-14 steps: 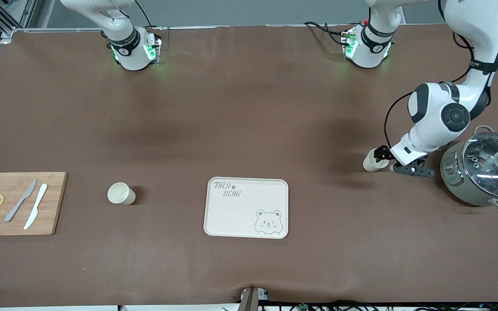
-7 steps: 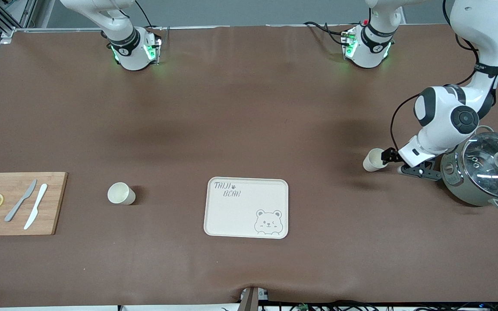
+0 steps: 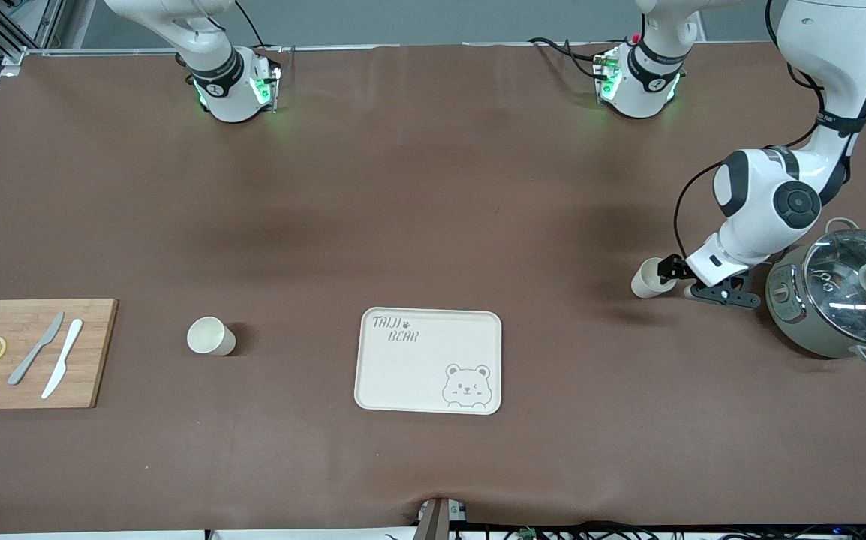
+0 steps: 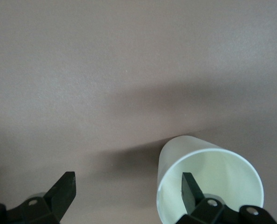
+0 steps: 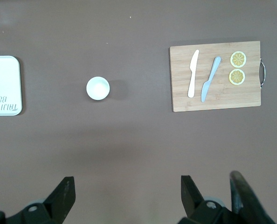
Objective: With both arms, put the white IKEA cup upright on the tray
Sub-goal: 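Lower the left gripper around the white cup and close it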
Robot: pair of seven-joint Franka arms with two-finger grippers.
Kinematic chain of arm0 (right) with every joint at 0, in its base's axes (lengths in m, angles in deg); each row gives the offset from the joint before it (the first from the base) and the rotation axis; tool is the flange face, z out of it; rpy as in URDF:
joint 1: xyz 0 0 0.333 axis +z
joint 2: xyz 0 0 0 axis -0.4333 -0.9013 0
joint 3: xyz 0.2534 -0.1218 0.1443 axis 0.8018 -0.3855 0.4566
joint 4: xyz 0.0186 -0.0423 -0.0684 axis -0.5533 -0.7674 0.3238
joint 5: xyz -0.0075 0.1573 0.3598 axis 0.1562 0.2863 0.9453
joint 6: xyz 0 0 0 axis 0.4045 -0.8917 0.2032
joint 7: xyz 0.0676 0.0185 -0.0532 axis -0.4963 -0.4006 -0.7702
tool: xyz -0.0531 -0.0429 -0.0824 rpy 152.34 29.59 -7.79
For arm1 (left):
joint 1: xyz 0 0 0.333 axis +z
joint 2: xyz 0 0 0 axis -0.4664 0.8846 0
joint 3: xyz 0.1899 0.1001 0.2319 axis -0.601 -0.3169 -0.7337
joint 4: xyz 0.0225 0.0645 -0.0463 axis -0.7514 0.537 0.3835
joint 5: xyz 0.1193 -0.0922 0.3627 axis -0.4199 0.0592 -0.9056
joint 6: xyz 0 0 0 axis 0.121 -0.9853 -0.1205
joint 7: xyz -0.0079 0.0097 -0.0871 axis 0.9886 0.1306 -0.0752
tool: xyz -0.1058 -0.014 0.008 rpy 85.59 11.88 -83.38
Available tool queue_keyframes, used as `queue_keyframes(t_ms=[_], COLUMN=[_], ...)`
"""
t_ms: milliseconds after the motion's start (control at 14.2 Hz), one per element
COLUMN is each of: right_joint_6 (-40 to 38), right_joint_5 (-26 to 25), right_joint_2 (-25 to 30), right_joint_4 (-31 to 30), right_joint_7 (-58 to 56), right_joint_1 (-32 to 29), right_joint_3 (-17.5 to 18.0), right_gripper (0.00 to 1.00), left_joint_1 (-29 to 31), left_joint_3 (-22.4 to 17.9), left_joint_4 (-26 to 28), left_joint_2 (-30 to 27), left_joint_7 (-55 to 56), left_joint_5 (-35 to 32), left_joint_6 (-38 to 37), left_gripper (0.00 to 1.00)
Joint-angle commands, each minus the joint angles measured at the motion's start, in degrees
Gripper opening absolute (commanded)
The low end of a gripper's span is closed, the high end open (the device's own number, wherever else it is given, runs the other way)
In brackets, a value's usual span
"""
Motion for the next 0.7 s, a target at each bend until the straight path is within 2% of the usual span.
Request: queue_keyframes(t_ms=[0, 281, 351, 421, 492, 562, 632], right_joint_6=[0.13, 0.12, 0.12, 0.04, 0.12, 0.12, 0.13], right_joint_5=[-0.36, -0.36, -0.36, -0.36, -0.36, -0.36, -0.36], right_joint_2=[-0.06, -0.15, -0.06, -0.06, -0.06, -0.06, -0.06], right_joint_4=[0.15, 0.15, 0.15, 0.15, 0.15, 0.15, 0.15], right_joint_7=[0.36, 0.36, 0.36, 0.36, 0.36, 0.36, 0.36], right_joint_1=[0.25, 0.25, 0.25, 0.25, 0.25, 0.25, 0.25], right_joint_3=[-0.01, -0.01, -0.01, -0.01, -0.01, -0.01, -0.01], right_gripper=[1.0, 1.0, 1.0, 1.0, 1.0, 1.0, 1.0], left_joint_1=[0.18, 0.18, 0.18, 0.18, 0.18, 0.18, 0.18], left_joint_3=[0.34, 0.34, 0.34, 0.34, 0.34, 0.34, 0.34], left_joint_4=[1.58, 1.41, 1.23, 1.15, 1.06, 1.06, 1.06], left_joint_2=[-1.17, -1.17, -1.17, -1.17, -1.17, -1.17, -1.17], left_joint_7=[1.43, 1.43, 1.43, 1.43, 1.43, 1.43, 1.34], left_joint_5=[-1.32, -1.32, -1.32, -1.32, -1.32, -1.32, -1.32], left_joint_6=[1.22, 0.95, 0.69, 0.6, 0.6, 0.6, 0.6], left_gripper=[1.0, 1.0, 0.94, 0.79, 0.59, 0.34, 0.19])
